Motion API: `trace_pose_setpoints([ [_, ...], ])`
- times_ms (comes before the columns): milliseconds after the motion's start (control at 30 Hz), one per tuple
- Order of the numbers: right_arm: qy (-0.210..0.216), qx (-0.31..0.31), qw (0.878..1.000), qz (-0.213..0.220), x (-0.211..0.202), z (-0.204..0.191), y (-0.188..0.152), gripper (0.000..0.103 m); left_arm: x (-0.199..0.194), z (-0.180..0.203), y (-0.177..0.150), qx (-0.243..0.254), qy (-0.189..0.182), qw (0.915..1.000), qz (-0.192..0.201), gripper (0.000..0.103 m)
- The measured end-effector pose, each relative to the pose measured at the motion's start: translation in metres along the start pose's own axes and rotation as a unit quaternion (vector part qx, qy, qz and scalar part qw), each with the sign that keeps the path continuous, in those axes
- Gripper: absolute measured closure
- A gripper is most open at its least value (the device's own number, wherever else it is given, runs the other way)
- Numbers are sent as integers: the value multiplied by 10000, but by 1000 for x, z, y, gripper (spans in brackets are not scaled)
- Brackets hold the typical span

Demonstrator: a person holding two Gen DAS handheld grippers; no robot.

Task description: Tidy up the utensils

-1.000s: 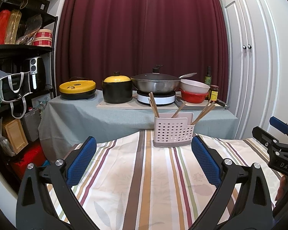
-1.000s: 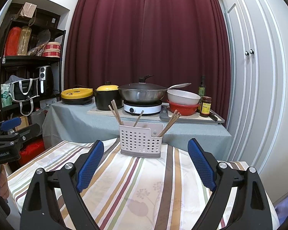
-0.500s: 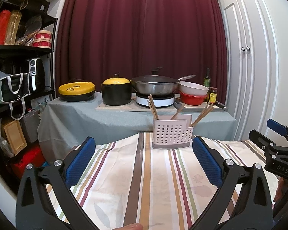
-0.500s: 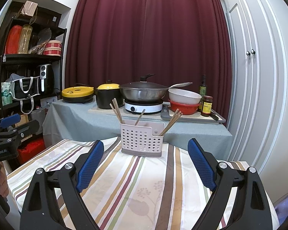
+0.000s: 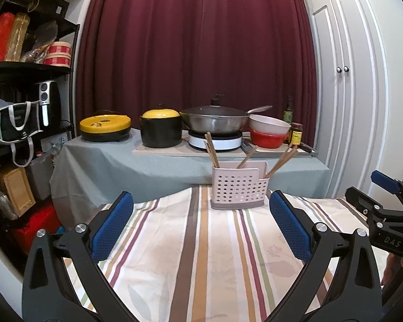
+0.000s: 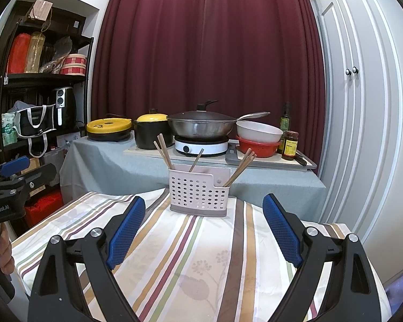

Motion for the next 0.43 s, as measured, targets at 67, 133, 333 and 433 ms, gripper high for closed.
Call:
trace_pose_setpoints([
  [67,-5,-5,10000,-2,0,0,0,17,1,0,1,28,134,9999,-18,4],
  [133,-3,-3,10000,-7,0,0,-1,17,3,0,1,25,102,9999,-50,4],
  [333,-52,0,9999,-89,9,3,-7,17,18,-3,-3,59,27,9997,-251,4],
  [433,-119,62,9996,-232,20,9,-16,16,36,-7,-12,100,150,9986,-501,4],
])
Point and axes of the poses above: each gripper's, at about its wrist camera, not at the fingertips, and x roughly the way its jaws point, z to its right, y to its top, the point moved 1 cm from there along x, roughly the way its jaws point, and after that the axes turned 8 degrees about -x, right-handed, at the moved point
